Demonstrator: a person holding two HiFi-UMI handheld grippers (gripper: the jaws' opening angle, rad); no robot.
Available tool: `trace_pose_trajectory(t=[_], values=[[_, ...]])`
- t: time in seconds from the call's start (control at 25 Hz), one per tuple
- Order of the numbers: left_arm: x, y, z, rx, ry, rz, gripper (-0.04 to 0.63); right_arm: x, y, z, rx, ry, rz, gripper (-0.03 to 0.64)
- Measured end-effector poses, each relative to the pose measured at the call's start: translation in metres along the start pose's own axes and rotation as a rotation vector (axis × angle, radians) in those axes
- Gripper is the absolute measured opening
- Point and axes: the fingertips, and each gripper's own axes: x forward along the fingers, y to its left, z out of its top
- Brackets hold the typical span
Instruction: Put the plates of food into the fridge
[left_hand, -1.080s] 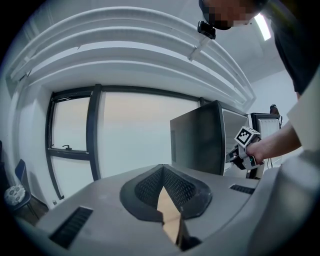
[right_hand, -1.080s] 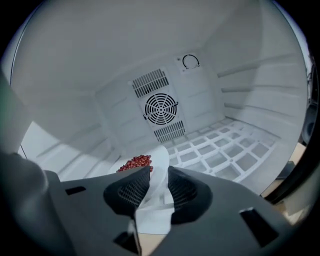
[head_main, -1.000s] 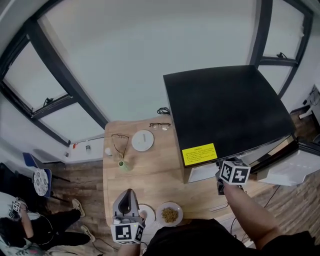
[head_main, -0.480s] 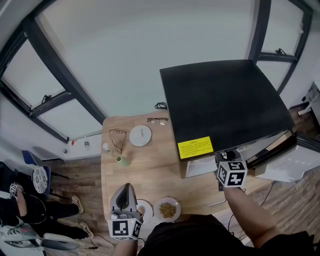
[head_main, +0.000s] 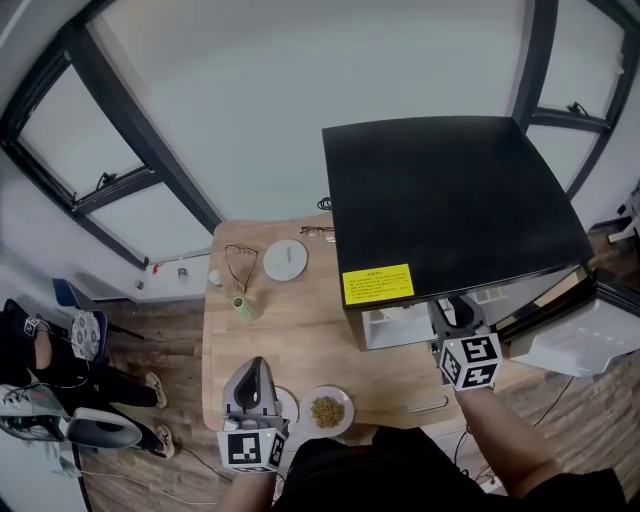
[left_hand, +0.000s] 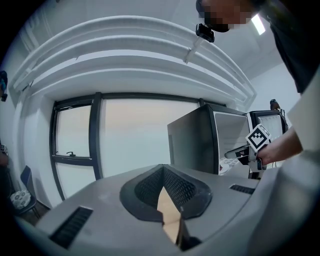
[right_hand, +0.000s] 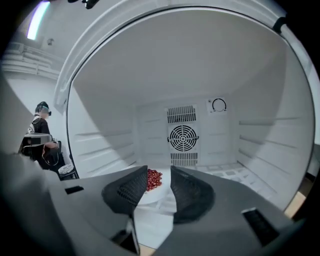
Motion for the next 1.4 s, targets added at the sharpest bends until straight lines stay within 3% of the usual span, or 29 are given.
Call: trace_pose_trajectory(t=[0.32,0.56,0.76,0.92,1.4], values=[[-0.018,0.017,-0.003,0.025,-0.012,-0.045,0.005,-0.016,0.031,0.002,0.013,-0.031,-0.017,0.158],[-0.036,0.051,-0.016,-0.010,-0.010,-0.093,0.004,-0.036,0.076,-0.012,0.009,-0.025,-0.056,0.158],[-0.051,0.080,-0.026,-0.020,-0.006,-0.123,0.005,-0.060,0.112,-0.038,0.070,0.003,-0.082,0.158],[-0.059,0.093,-0.026,-0.027,-0.026,-0.163,0.005,-0.074,0.143,-0.063,0.096,0.014,-0.052,0.158],[-0.096,0.098,-0.070,-0.034,0.003,-0.298,0.005,-0.106,0.232,-0.162,0.230,0.135,-0.041,0.158]])
